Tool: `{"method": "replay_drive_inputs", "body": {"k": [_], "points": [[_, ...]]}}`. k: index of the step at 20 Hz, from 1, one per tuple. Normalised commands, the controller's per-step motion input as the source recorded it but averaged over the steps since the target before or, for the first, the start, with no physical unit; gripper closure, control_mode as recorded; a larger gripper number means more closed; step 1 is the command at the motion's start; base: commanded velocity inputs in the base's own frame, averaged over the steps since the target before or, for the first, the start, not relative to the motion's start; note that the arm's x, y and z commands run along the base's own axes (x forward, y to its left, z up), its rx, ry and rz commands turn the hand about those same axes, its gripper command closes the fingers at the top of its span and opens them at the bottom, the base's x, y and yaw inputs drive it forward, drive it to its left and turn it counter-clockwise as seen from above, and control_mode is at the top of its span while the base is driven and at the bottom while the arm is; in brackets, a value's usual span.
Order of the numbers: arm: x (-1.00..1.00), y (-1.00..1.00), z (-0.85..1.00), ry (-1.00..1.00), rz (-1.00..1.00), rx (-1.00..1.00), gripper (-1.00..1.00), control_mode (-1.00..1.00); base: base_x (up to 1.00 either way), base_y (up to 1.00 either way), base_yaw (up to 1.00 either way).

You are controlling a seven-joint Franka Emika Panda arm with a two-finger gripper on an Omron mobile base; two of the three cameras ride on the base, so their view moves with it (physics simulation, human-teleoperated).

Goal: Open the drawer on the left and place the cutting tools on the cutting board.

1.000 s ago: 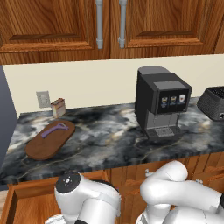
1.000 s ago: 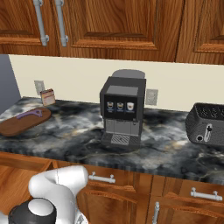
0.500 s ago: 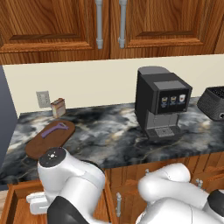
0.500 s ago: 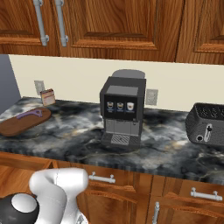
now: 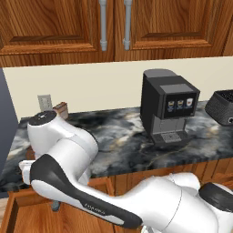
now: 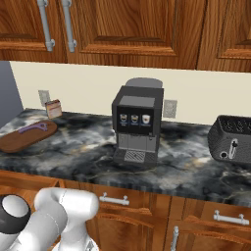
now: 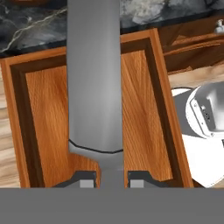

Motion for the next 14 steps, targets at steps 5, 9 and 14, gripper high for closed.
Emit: {"method": "replay_drive_inputs", "body": {"k": [5, 9, 14], "points": [[0.46, 0.15, 0.34, 0.02, -0.13, 0.03, 1.00, -1.00, 0.00, 0.00, 0.00], [0.07, 0.01, 0.03, -0.01, -0.07, 0.10, 1.00, -1.00, 0.00, 0.00, 0.00], [0.00, 0.00, 0.00, 0.00, 0.00, 0.01, 1.00, -1.00, 0.00, 0.00, 0.00]]}}
